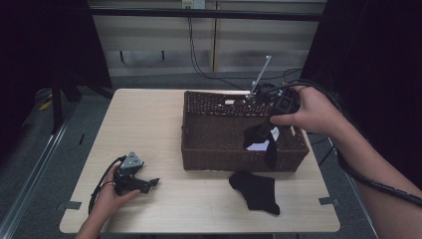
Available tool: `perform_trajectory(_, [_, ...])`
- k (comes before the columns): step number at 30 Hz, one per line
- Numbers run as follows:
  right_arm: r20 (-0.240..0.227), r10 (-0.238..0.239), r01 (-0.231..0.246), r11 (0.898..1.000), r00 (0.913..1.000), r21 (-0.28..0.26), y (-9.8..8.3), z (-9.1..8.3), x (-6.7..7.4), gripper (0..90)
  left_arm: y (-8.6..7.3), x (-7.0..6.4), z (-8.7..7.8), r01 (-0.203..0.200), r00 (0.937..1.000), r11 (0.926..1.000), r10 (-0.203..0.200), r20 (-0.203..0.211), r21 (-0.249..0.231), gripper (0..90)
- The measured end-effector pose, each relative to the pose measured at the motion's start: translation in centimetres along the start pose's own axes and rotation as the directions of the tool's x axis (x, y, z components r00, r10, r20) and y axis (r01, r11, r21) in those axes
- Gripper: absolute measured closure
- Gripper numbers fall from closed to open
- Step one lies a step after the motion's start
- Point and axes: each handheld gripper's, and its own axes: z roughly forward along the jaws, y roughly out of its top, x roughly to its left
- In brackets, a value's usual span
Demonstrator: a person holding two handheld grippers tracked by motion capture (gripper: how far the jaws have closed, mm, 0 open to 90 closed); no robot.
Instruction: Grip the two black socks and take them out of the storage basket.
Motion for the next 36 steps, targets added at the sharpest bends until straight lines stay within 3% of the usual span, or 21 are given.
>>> perform_trajectory(8, [-0.042, -0.044, 0.043, 0.999, 0.9982, -0.014, -0.1, 2.1, 1.8, 81.8, 0.0, 0.0, 0.0, 0.000, 1.0000, 1.0000, 0.000, 0.000, 0.000, 10.7])
perform_trajectory(16, [-0.091, -0.082, 0.083, 0.997, 0.9924, 0.006, -0.1, 6.1, 2.7, 81.6, 0.0, 0.0, 0.0, 0.000, 1.0000, 1.0000, 0.000, 0.000, 0.000, 10.7])
perform_trajectory(18, [-0.102, -0.079, 0.080, 0.997, 0.9917, 0.009, -0.2, 8.0, 2.8, 81.4, 0.0, 0.0, 0.0, 0.000, 1.0000, 1.0000, 0.000, 0.001, 0.000, 10.7])
perform_trajectory(23, [-0.106, -0.073, 0.075, 0.997, 0.9917, 0.014, -0.3, 10.4, 2.6, 81.2, 0.0, 0.0, 0.0, 0.002, 1.0000, 1.0000, -0.002, 0.003, -0.001, 10.7])
perform_trajectory(36, [-0.092, -0.048, 0.046, 0.999, 0.9946, -0.019, 0.7, 14.5, 2.2, 80.8, 0.0, 0.0, 0.1, -0.004, 1.0000, 1.0000, 0.004, 0.000, -0.006, 10.7])
